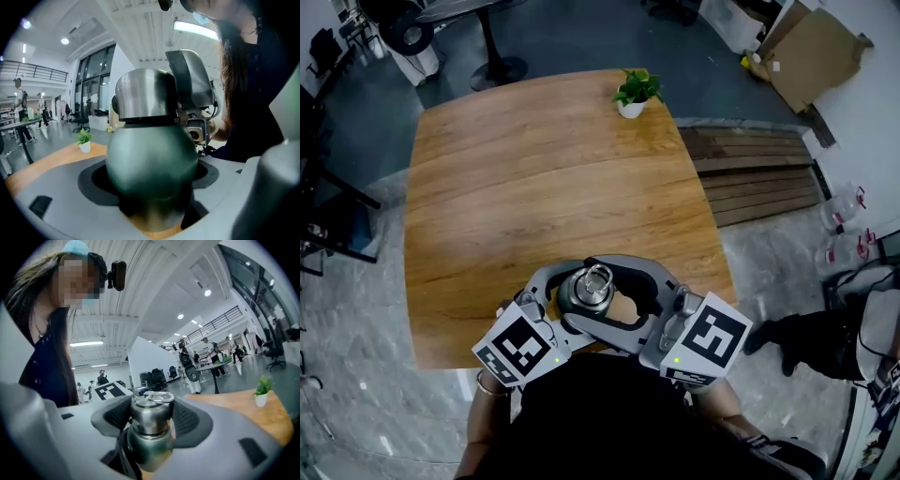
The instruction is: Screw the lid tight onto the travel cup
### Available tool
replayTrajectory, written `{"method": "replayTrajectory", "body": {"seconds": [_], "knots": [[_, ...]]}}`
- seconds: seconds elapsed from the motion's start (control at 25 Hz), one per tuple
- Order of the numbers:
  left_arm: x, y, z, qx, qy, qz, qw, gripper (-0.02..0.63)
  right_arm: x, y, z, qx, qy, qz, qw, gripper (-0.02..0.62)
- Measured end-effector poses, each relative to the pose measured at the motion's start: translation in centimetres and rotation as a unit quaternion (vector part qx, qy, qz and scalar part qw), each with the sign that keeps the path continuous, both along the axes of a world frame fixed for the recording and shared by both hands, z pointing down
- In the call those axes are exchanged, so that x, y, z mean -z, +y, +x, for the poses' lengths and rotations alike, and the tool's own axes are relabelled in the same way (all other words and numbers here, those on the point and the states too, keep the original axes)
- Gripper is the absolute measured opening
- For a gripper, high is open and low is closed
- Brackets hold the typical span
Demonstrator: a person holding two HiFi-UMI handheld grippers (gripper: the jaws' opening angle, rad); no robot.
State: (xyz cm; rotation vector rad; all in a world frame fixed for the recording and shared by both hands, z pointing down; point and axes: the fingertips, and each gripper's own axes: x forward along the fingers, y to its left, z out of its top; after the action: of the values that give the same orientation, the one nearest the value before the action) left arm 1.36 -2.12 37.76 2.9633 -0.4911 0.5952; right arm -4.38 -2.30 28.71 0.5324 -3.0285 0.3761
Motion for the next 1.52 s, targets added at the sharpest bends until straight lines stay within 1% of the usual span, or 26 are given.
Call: {"method": "replayTrajectory", "body": {"seconds": [0.04, 0.12, 0.2, 0.24, 0.28, 0.36, 0.44, 0.56, 0.64, 0.68, 0.72, 0.8, 0.92, 1.0, 1.04, 1.08, 1.16, 1.2, 1.28, 1.36, 1.4, 1.44, 1.52], "knots": [[0.0, -0.4, 0.0, 0.014, -0.005, 0.000, 0.9999, 0.414, 0.0, -0.3, 0.0, -0.012, 0.004, 0.005, 1.000, 0.253], [-0.1, -1.6, -0.2, 0.065, -0.019, 0.006, 0.9977, 0.414, 0.3, -1.2, 0.1, -0.055, 0.007, 0.018, 0.998, 0.253], [0.0, -2.8, -0.5, 0.122, -0.038, 0.021, 0.9916, 0.414, 0.8, -2.1, 0.3, -0.099, -0.002, 0.026, 0.995, 0.253], [0.0, -3.3, -0.6, 0.142, -0.044, 0.029, 0.9884, 0.414, 0.8, -2.3, 0.3, -0.111, -0.001, 0.028, 0.993, 0.253], [0.0, -3.5, -0.7, 0.154, -0.046, 0.034, 0.9864, 0.414, 0.8, -2.3, 0.3, -0.113, 0.000, 0.029, 0.993, 0.253], [0.0, -3.6, -0.8, 0.158, -0.040, 0.036, 0.9860, 0.414, 0.6, -2.1, 0.2, -0.093, 0.003, 0.026, 0.995, 0.253], [0.1, -3.5, -0.9, 0.150, -0.024, 0.030, 0.9879, 0.414, 0.5, -1.6, 0.2, -0.061, 0.003, 0.021, 0.998, 0.255], [0.7, -2.8, -0.9, 0.114, 0.001, 0.031, 0.9930, 0.414, 0.8, -0.9, 0.6, -0.021, 0.004, 0.026, 0.999, 0.262], [1.1, -2.2, -0.8, 0.089, 0.002, 0.039, 0.9953, 0.414, 1.0, -0.6, 0.5, -0.010, 0.001, 0.034, 0.999, 0.264], [1.1, -2.2, -0.8, 0.090, -0.001, 0.041, 0.9951, 0.414, 1.2, -0.5, 0.5, -0.012, -0.002, 0.039, 0.999, 0.262], [1.1, -2.4, -1.0, 0.101, -0.004, 0.041, 0.9940, 0.414, 1.4, -0.6, 0.5, -0.020, -0.007, 0.043, 0.999, 0.257], [1.2, -3.3, -1.4, 0.143, -0.012, 0.042, 0.9888, 0.414, 1.7, -1.2, 0.6, -0.052, -0.016, 0.044, 0.998, 0.247], [1.3, -4.6, -2.1, 0.210, -0.032, 0.051, 0.9759, 0.414, 2.2, -1.9, 0.7, -0.105, -0.025, 0.051, 0.993, 0.242], [1.4, -5.0, -2.3, 0.233, -0.036, 0.054, 0.9702, 0.414, 2.0, -2.2, 0.7, -0.126, -0.022, 0.052, 0.990, 0.242], [1.4, -5.0, -2.3, 0.236, -0.031, 0.052, 0.9698, 0.414, 2.0, -2.2, 0.6, -0.127, -0.023, 0.050, 0.990, 0.242], [1.5, -4.9, -2.2, 0.232, -0.021, 0.050, 0.9711, 0.414, 2.0, -2.0, 0.5, -0.119, -0.023, 0.048, 0.991, 0.242], [1.8, -4.4, -1.9, 0.206, 0.005, 0.045, 0.9775, 0.414, 2.2, -1.5, 0.3, -0.080, -0.028, 0.045, 0.995, 0.244], [2.0, -3.9, -1.6, 0.184, 0.018, 0.043, 0.9818, 0.414, 2.3, -1.2, 0.3, -0.058, -0.029, 0.042, 0.997, 0.245], [2.4, -2.6, -1.0, 0.123, 0.037, 0.044, 0.9907, 0.414, 2.5, -0.7, 0.4, -0.022, -0.031, 0.037, 0.999, 0.246], [2.3, -1.4, -0.6, 0.070, 0.039, 0.045, 0.9958, 0.414, 2.4, 0.0, 0.3, 0.003, -0.025, 0.036, 0.999, 0.247], [2.2, -1.1, -0.5, 0.058, 0.035, 0.045, 0.9967, 0.414, 2.3, 0.2, 0.2, 0.010, -0.020, 0.038, 0.999, 0.245], [2.1, -1.2, -0.5, 0.059, 0.031, 0.045, 0.9967, 0.414, 2.2, 0.2, 0.1, 0.011, -0.016, 0.042, 0.999, 0.245], [2.0, -1.8, -0.8, 0.085, 0.027, 0.043, 0.9950, 0.414, 2.2, -0.1, 0.0, -0.003, -0.010, 0.051, 0.999, 0.245]]}}
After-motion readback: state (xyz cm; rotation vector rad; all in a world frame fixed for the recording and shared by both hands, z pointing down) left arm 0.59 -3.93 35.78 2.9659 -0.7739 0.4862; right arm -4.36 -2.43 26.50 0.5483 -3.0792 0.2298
